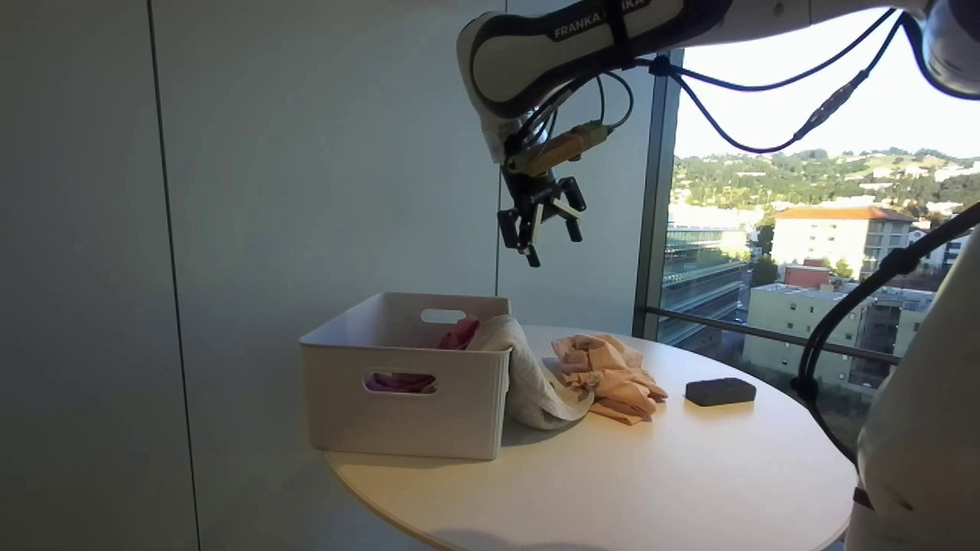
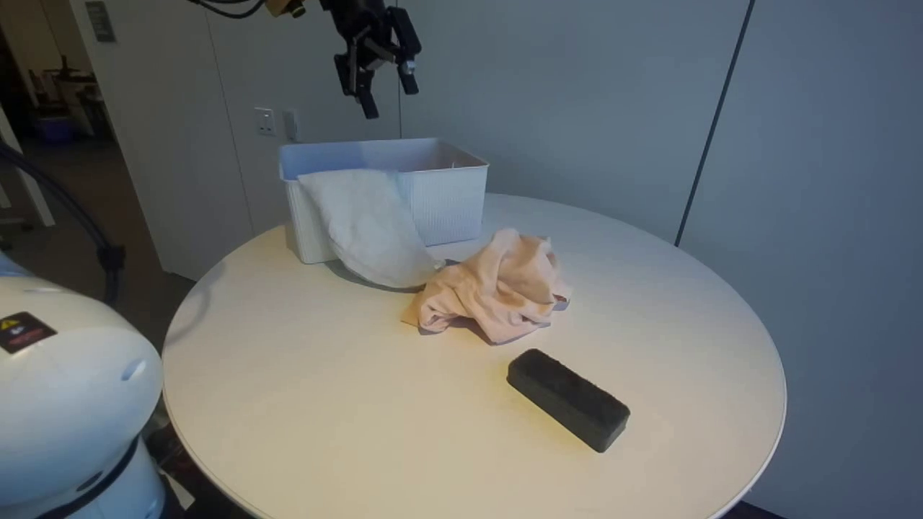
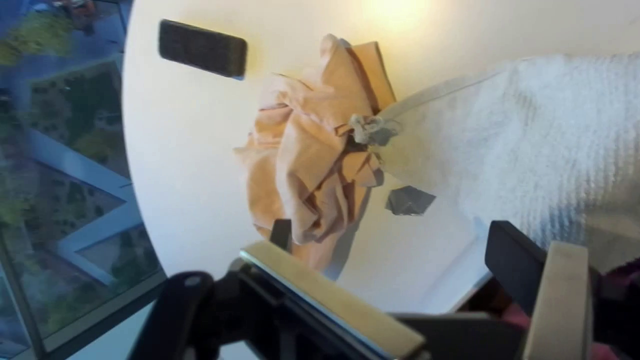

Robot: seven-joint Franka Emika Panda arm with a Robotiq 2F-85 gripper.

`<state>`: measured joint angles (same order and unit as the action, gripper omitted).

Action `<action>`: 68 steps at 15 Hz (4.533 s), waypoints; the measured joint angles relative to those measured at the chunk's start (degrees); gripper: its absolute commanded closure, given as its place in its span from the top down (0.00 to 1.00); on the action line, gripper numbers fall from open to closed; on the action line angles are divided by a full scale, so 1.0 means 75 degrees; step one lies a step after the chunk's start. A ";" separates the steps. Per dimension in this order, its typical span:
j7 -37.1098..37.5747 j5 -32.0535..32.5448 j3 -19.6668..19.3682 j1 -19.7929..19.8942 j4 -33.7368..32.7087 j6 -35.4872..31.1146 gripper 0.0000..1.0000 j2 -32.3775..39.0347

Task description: Remove the t-shirts and towel from the white storage container.

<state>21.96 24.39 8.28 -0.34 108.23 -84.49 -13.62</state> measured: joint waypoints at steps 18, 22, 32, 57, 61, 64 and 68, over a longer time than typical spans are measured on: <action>-0.5371 -0.2038 -0.0086 -0.0486 -0.1689 -0.2777 1.00 0.3311; -0.6186 -0.2979 -0.0089 -0.0425 -0.1833 -0.3189 1.00 0.3864; -0.6668 -0.3195 -0.0146 -0.0105 -0.1883 -0.3295 0.74 0.4951; -0.5067 -0.1808 -0.0150 -0.0437 -0.2277 -0.3571 0.04 0.2531; -0.4066 -0.0617 -0.0154 -0.0515 -0.2028 -0.3534 0.04 0.1408; -0.3197 -0.0039 -0.0183 -0.0471 -0.1617 -0.3323 0.04 0.0371; -0.2146 0.0447 -0.0210 -0.0174 -0.0777 -0.2815 0.04 -0.1081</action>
<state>5.87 27.75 6.70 -1.65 102.41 -105.60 -21.73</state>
